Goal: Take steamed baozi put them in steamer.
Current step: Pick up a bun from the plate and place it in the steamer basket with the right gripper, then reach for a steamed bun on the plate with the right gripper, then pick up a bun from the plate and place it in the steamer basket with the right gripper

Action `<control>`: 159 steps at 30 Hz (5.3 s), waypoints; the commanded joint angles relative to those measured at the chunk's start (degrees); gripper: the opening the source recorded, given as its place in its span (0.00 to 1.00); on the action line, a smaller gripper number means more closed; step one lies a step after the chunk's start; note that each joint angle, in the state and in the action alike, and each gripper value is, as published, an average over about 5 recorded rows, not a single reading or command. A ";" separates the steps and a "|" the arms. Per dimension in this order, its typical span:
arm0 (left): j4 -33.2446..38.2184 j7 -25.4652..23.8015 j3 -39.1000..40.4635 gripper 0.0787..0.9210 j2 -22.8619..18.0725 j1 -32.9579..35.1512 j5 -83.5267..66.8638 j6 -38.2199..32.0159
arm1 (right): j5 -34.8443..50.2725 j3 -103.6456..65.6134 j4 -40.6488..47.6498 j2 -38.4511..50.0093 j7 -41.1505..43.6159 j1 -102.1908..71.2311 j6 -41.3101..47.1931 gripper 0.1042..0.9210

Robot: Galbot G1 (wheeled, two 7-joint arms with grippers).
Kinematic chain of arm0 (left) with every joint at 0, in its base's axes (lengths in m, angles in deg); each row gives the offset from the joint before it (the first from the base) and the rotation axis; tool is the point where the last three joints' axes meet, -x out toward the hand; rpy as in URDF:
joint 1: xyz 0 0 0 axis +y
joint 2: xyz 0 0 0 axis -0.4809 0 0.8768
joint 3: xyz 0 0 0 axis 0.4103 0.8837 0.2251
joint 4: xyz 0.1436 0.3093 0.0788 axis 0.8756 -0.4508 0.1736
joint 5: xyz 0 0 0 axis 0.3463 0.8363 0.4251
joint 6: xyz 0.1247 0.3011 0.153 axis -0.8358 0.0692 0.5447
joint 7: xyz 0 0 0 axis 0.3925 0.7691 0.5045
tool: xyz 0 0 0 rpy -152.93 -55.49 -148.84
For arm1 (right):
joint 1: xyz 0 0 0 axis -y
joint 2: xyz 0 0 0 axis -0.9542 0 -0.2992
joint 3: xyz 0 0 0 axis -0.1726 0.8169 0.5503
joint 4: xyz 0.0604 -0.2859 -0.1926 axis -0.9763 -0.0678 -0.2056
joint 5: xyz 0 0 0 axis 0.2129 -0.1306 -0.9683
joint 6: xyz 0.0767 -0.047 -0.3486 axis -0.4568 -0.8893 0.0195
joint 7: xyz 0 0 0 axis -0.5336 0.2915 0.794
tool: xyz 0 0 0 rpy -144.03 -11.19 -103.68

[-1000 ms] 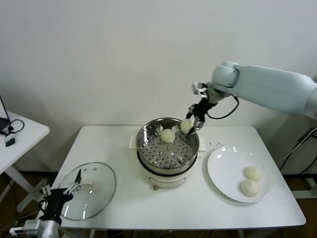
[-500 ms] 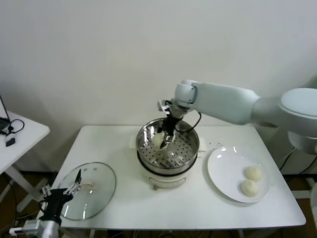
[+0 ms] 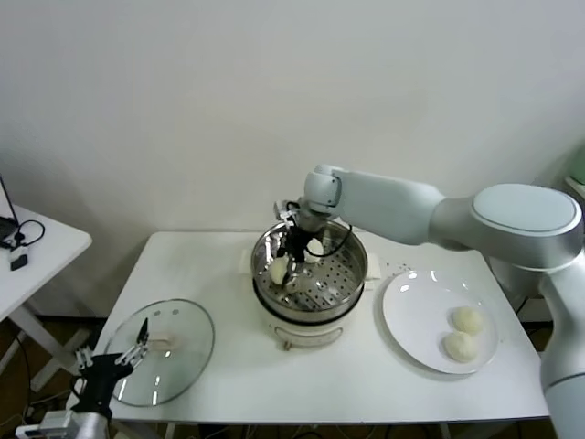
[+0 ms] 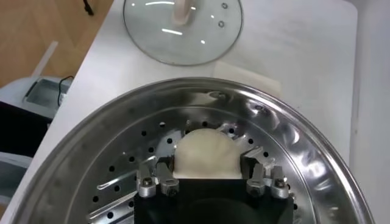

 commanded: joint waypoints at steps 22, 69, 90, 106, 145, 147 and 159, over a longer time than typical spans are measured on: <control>-0.22 0.04 0.00 0.88 -0.01 -0.05 -0.12 0.04 | -3.00 -1.01 0.10 0.46 1.29 -0.05 -1.35 0.87; 0.72 -0.87 1.76 0.88 -4.43 -1.00 6.68 1.44 | -40.13 -37.80 -21.81 53.26 9.82 -33.49 -11.50 0.88; -0.39 -0.36 1.27 0.88 -4.08 -1.33 6.44 1.54 | -45.02 -36.55 -16.89 48.91 10.12 -34.91 -12.82 0.88; -1.02 -0.22 1.58 0.88 -3.88 -2.18 6.58 1.86 | -45.03 -35.87 -16.03 47.80 10.86 -34.81 -12.51 0.88; -0.18 -0.11 0.87 0.88 -3.58 -2.23 6.55 2.38 | -68.22 -22.86 -29.96 27.41 13.87 6.71 -41.74 0.69; -0.17 -0.10 0.65 0.88 -3.48 -2.15 6.47 2.40 | -68.15 -22.79 -31.50 25.51 13.90 5.97 -41.64 0.69; -0.03 0.08 -0.17 0.88 -2.74 -1.80 5.96 3.17 | -67.39 -21.65 -33.39 15.59 13.99 -1.00 -41.49 0.69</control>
